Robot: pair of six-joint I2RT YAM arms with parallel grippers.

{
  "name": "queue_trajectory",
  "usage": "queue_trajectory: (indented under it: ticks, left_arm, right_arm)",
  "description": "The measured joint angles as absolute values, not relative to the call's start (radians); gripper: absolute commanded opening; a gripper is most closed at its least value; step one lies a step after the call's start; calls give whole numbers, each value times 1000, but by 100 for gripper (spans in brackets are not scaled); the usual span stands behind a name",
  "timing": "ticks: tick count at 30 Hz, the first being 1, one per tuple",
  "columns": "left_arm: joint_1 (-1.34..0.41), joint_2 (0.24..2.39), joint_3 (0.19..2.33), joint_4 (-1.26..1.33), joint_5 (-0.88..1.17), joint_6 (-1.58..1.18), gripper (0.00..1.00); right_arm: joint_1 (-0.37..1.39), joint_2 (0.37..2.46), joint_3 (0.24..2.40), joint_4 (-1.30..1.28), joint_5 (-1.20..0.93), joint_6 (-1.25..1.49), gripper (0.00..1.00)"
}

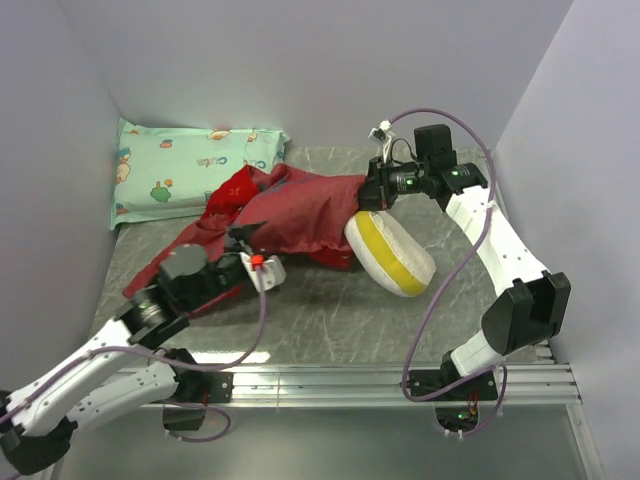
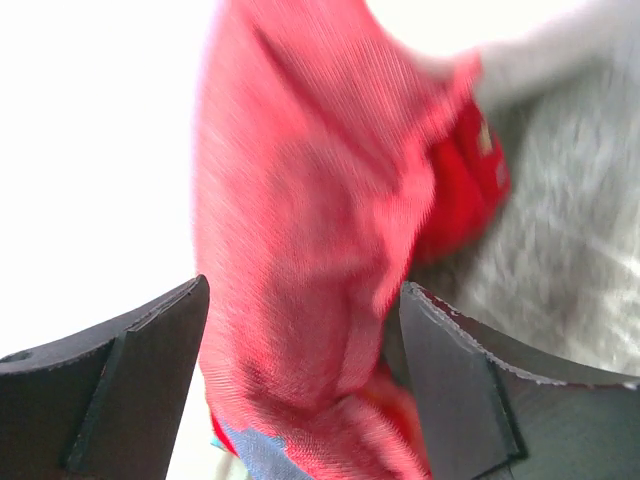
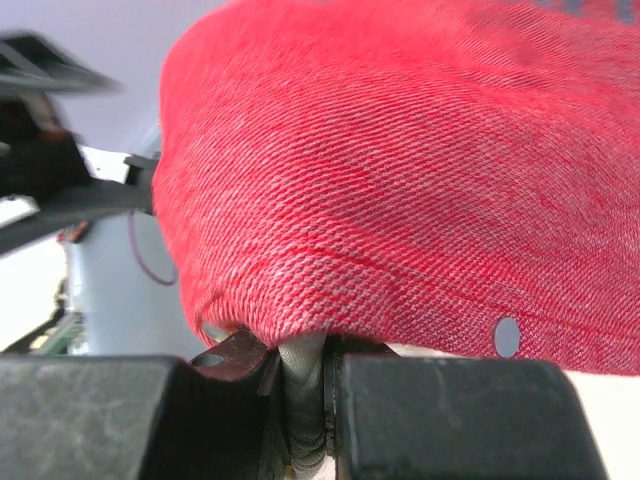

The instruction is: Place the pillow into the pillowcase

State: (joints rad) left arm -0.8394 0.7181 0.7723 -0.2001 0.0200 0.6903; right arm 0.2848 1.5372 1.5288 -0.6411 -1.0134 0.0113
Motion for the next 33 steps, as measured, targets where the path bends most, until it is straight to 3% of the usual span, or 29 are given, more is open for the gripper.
queue_trajectory:
  ticks: [5,9,21,25,28,31,32,33]
  left_arm:
    - [-841,666,914,-283,65,666,86]
    - [-849,749,960,-312,132,659,85]
    - [-875,923,768,-130,174,849,72]
    - [-885,978,762,-12,187,890,56]
    - [-895,1033,759,46,197,910,36]
    - [-907,1077,759,64,216,924,26]
    - [-912,1086,759,65,222,926,8]
    - [-916,1091,759,67,228,926,2]
  right_arm:
    - [290,1537,1491,-619,-1056,71,0]
    - [294,1536,1459,-585,-1090,108,0]
    - [295,1531,1428,-562,-1159,149,0]
    - [295,1527,1411,-546,-1177,171,0]
    - [295,1526,1393,-507,-1195,205,0]
    - [295,1525,1372,-459,-1211,250,0]
    - [295,1525,1367,-442,-1215,271,0]
    - [295,1525,1361,-422,-1217,289,0]
